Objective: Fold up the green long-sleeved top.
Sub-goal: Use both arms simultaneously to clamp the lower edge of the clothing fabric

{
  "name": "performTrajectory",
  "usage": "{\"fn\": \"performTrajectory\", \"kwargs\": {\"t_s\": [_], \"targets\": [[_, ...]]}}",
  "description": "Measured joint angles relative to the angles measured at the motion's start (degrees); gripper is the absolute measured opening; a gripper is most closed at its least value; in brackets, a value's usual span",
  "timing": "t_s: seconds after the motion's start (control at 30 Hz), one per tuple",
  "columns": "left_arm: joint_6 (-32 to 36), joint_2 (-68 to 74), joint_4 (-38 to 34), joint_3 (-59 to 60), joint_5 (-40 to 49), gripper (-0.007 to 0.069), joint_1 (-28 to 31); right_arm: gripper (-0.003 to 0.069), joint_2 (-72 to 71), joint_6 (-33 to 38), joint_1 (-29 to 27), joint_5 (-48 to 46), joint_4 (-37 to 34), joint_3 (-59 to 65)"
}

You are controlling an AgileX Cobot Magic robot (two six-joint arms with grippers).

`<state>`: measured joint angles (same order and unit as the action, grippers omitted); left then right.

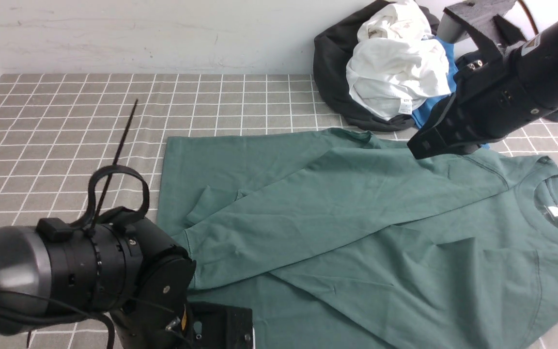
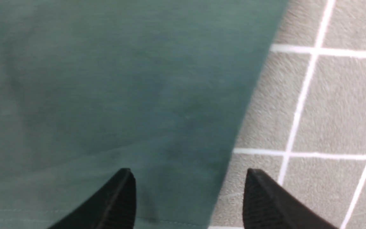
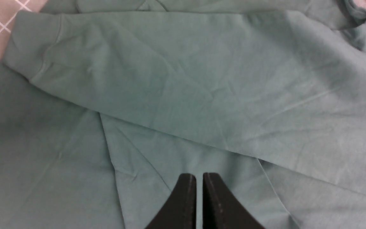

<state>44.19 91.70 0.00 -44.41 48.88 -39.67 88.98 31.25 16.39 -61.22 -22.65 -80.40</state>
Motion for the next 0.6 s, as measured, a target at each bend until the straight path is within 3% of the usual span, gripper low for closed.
{"fn": "performTrajectory", "kwargs": {"t_s": [0.23,0.27,0.43,0.5,0.6], "targets": [[4.29,1.15,3.0,3.32,-2.97,0.0324,-1.74,0.0024,0.0,0.07,0.0,0.31,-1.01,0.05],[4.13,0.96,3.38,3.38,-3.77,0.0278,-1.74,0.0024,-0.05,0.51,0.0,0.45,-1.65,0.05],[-3.35,0.41,4.22,3.76,-5.7,0.0065,-1.74,0.0024,-2.75,3.17,0.0,0.58,-3.85,0.12],[-7.21,-0.29,4.22,3.92,-5.58,0.0017,-1.74,0.0023,-5.22,4.12,0.0,0.82,-4.1,0.12],[-9.9,-2.2,4.02,3.94,-4.55,0.0002,-1.74,0.0023,-8.62,4.89,0.0,0.83,-4.04,0.12]]}}
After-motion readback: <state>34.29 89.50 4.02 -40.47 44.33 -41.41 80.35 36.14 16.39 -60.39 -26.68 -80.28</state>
